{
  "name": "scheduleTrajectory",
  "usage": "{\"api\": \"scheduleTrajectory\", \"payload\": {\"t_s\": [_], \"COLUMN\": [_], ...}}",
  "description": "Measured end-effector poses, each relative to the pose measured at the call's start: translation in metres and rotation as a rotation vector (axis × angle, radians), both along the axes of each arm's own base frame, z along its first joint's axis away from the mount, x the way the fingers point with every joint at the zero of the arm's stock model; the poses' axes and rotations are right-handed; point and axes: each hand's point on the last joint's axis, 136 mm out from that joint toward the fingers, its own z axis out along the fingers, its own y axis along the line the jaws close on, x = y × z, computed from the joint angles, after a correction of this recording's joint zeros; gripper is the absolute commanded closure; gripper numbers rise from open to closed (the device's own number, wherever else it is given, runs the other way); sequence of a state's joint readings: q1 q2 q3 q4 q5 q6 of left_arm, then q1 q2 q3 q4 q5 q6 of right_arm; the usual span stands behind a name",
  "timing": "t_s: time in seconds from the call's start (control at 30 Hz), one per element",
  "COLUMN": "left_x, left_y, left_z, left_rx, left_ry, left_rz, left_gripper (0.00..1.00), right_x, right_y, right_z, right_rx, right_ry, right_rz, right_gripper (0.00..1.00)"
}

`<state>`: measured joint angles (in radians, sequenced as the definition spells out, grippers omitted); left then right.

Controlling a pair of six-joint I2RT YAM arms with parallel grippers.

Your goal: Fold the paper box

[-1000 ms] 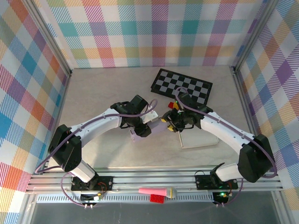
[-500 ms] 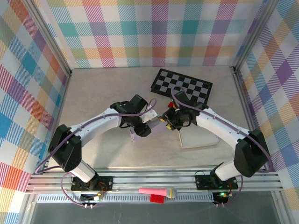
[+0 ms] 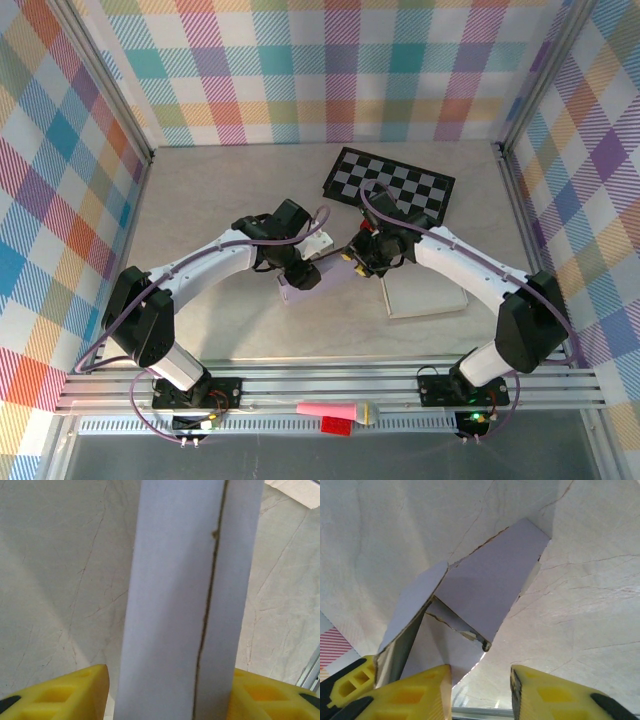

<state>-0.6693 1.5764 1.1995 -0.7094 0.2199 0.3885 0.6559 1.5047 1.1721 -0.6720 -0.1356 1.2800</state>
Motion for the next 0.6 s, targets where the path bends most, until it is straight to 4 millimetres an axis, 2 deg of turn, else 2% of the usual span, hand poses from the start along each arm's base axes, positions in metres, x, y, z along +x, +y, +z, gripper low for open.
{"api": "scheduleTrajectory", "payload": {"t_s": [0.23,0.4,0.5,0.6], "left_x": [0.000,0.002,0.002,0.001], "left_y": [-0.001,-0.003,-0.003,-0.003], "left_z": [0.002,0.005,0.007,0.008], "left_rx": [-0.006,-0.012,-0.012,-0.013], "left_ry": [0.002,-0.005,-0.009,-0.004], "left_rz": [-0.003,-0.004,-0.010,-0.020], "left_gripper": [0.49,0.50,0.51,0.52], "right_x": [-0.003,0.005,0.013,0.023], "right_y": [-0.010,-0.020,-0.030,-0.043], "right_z": [0.009,0.053,0.081,0.095], "right_rx": [-0.058,-0.084,-0.121,-0.170], "right_ry": [-0.078,-0.329,-0.528,-0.670], "right_rz": [0.093,0.277,0.422,0.549], "right_gripper": [0.57,0.56,0.61,0.64]}}
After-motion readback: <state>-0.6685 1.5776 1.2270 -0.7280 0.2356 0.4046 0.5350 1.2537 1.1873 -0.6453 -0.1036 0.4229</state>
